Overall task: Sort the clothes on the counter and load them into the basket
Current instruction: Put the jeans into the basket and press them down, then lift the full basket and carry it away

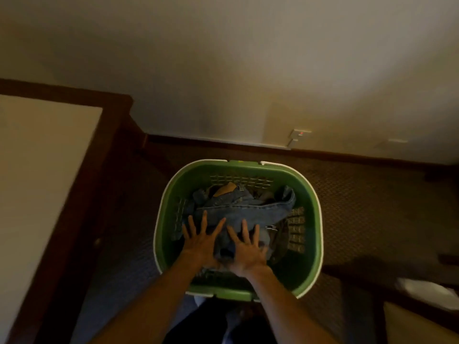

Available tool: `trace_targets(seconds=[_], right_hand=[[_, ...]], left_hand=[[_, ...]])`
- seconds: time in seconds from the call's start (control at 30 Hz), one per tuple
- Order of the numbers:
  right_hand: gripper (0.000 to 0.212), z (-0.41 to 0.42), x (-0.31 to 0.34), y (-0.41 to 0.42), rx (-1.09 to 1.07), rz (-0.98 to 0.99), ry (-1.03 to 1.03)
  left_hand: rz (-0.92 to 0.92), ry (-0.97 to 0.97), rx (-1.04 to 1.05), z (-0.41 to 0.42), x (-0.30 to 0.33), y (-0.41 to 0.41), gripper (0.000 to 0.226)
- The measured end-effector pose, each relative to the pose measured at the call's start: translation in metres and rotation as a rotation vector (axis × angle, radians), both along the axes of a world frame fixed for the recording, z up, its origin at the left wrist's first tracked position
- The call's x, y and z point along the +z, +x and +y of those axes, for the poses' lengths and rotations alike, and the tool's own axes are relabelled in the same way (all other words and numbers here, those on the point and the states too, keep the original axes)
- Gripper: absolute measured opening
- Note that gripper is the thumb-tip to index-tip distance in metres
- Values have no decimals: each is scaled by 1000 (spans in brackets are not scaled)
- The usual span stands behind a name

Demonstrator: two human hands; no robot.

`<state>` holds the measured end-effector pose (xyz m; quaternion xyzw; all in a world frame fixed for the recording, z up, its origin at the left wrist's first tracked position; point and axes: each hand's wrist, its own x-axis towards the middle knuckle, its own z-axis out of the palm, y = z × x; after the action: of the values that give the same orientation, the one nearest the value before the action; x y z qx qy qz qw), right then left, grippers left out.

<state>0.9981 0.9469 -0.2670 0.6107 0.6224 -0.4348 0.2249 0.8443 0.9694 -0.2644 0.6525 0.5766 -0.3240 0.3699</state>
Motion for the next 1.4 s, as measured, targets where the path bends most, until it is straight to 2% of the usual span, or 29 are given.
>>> trace_targets(seconds=[0.07, 0.13, 0.27, 0.37, 0.53, 0.63, 0.7, 0.77, 0.87, 0.97, 1.07, 1.23, 1.3, 1.4], right_hand=[[134, 23, -52, 4, 24, -89, 79], [146, 49, -105, 19, 0, -79, 105], [149, 88, -191, 41, -96, 92, 85], [149, 95, -221, 37, -89, 98, 148], [148, 89, -188, 41, -67, 118, 76], [152, 104, -161, 71, -19, 28, 69], [155, 97, -133, 83, -12, -48, 56], [158, 85, -139, 81, -63, -46, 46], [168, 79, -167, 64, -248, 82, -36], [169, 81, -194, 68, -428, 262, -23], [171, 79, -201, 73, -498, 343, 10], [169, 68, -179, 73, -522, 363, -37], [166, 65, -166, 80, -613, 425, -78], [148, 58, -146, 97, -721, 469, -136]], left_hand=[[42, 5, -10, 20, -45, 7, 146], [15, 30, 33, 39, -95, 15, 155], [-21, 101, 117, 70, -188, 31, 164], [-53, 114, 166, 80, -216, 30, 164], [-117, 38, 117, 73, -179, 22, 159], [-81, 6, 29, 84, -149, 2, 157], [-28, -37, 79, 72, -123, -19, 161], [-28, -22, 83, 52, -129, -30, 158], [-56, 54, 215, 36, -160, -24, 138], [-35, 179, 288, 36, -200, -9, 134], [-88, 243, 314, 35, -215, -10, 131], [-176, 202, 219, 31, -186, -25, 131], [-239, 141, 214, 36, -168, -38, 133], [-433, 172, 328, 38, -119, -49, 124]])
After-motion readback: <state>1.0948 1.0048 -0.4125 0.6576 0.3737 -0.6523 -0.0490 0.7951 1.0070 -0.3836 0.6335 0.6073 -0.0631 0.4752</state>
